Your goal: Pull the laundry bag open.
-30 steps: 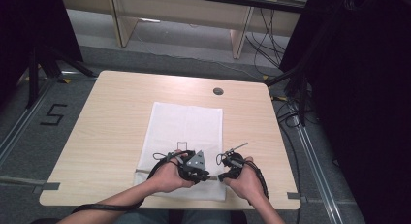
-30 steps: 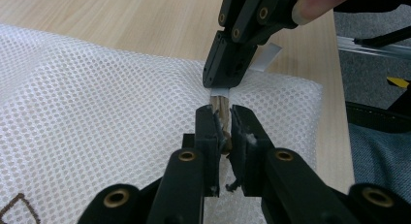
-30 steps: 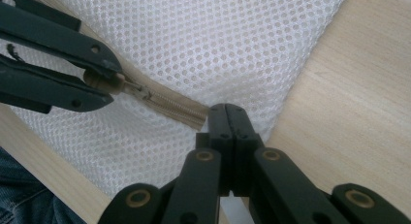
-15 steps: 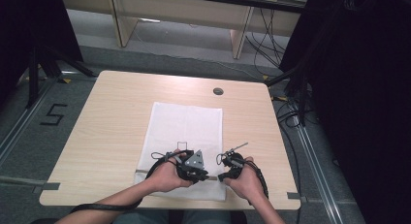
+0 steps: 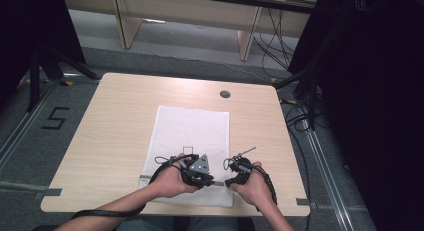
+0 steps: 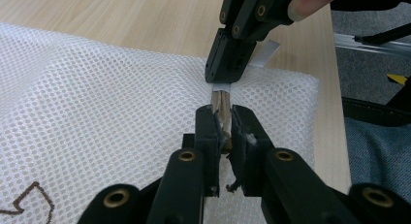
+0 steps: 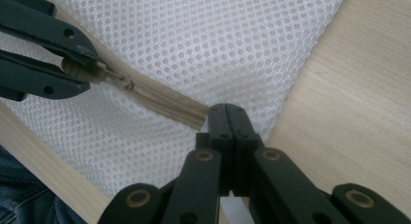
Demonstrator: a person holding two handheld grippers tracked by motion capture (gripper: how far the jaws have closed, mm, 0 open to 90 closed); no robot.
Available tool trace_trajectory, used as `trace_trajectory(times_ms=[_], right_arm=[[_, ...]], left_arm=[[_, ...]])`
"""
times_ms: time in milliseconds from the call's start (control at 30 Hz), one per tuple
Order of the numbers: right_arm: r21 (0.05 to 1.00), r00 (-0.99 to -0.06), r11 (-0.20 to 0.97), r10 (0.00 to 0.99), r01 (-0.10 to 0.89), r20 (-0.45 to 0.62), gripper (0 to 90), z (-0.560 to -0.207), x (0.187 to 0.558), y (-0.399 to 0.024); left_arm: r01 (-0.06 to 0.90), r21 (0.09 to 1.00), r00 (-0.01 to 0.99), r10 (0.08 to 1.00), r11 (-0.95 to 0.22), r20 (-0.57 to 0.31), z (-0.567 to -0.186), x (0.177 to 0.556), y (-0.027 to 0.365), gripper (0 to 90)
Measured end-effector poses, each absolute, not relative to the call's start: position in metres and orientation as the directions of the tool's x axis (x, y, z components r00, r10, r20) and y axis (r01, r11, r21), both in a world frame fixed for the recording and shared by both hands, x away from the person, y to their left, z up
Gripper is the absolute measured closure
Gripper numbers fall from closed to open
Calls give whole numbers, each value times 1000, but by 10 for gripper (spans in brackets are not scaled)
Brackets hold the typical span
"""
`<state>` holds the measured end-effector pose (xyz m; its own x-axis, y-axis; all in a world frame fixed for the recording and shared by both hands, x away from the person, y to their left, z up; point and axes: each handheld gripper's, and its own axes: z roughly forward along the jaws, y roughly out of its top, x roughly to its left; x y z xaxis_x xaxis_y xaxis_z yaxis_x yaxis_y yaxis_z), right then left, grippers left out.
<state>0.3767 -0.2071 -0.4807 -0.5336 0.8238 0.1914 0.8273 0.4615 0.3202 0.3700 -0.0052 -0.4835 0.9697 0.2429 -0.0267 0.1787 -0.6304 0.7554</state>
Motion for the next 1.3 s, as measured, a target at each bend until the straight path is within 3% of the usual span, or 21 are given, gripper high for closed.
trace_trajectory(times_ms=[1300], right_arm=[[324,-538,465,820,824,193,900,-481,377,-208]], left_arm=[[167,751,970,241,-639,-10,-479,369,6,819]])
